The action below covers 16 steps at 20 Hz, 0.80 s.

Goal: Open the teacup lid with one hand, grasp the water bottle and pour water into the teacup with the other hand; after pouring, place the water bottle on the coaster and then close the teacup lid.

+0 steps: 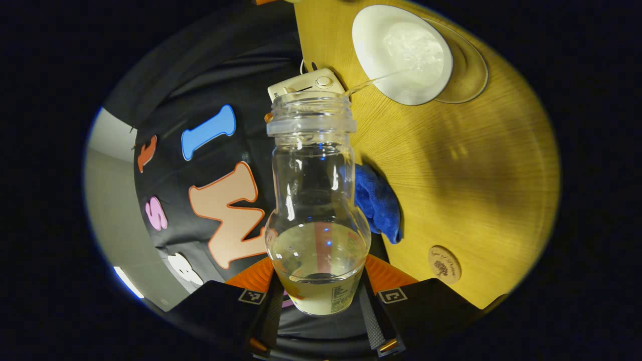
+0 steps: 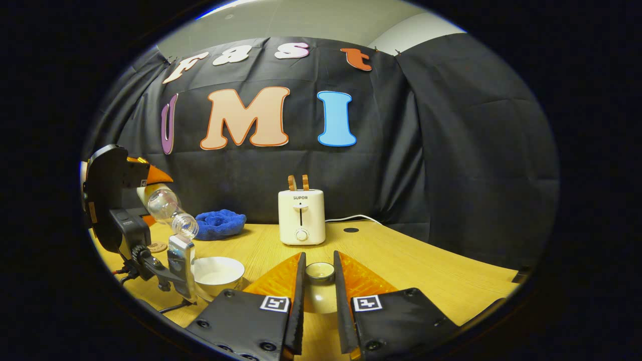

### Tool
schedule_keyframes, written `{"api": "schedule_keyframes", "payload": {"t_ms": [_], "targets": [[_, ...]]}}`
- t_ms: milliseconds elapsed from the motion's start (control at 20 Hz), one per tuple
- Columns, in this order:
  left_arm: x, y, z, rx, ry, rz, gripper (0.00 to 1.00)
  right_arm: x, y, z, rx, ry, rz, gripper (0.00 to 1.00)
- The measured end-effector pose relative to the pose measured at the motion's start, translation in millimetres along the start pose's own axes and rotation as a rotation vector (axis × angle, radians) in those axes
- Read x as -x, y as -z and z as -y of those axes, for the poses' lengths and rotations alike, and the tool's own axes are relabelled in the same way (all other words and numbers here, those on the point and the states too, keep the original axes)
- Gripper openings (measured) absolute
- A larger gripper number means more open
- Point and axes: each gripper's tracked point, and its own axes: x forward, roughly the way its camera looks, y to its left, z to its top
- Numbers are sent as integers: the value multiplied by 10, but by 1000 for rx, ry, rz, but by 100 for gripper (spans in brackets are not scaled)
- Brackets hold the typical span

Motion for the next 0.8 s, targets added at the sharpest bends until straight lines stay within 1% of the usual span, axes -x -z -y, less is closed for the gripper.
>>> {"api": "schedule_keyframes", "payload": {"t_ms": [150, 200, 250, 300, 350, 450, 500, 550, 650, 750, 800], "targets": [[0, -49, 171, 121, 56, 16, 65, -9, -3, -3, 0, -1, 1, 32], [25, -67, 253, 193, 83, 25, 63, -6, -9, -10, 0, -2, 1, 32], [37, -106, 333, 287, 111, 35, 65, -8, -3, -9, 0, -3, 2, 31], [37, -116, 426, 399, 148, 39, 65, -11, 0, -8, 0, -4, 2, 31], [27, -118, 473, 470, 168, 38, 69, -11, 3, -7, 0, -4, 2, 31], [28, -92, 569, 611, 202, 30, 62, -8, -2, -11, 0, -5, 2, 31], [62, -62, 597, 675, 210, 28, 65, -11, -1, -15, 0, -6, 2, 32], [69, -22, 631, 726, 220, 22, 65, -14, 0, -14, 0, -6, 2, 32], [59, 125, 667, 806, 209, -2, 65, -14, -2, -13, 0, -5, 3, 32], [50, 269, 742, 901, 219, -29, 65, -8, -2, -10, 0, -5, 3, 32], [57, 350, 802, 995, 232, -41, 65, -10, 0, -12, 0, -5, 3, 32]]}}
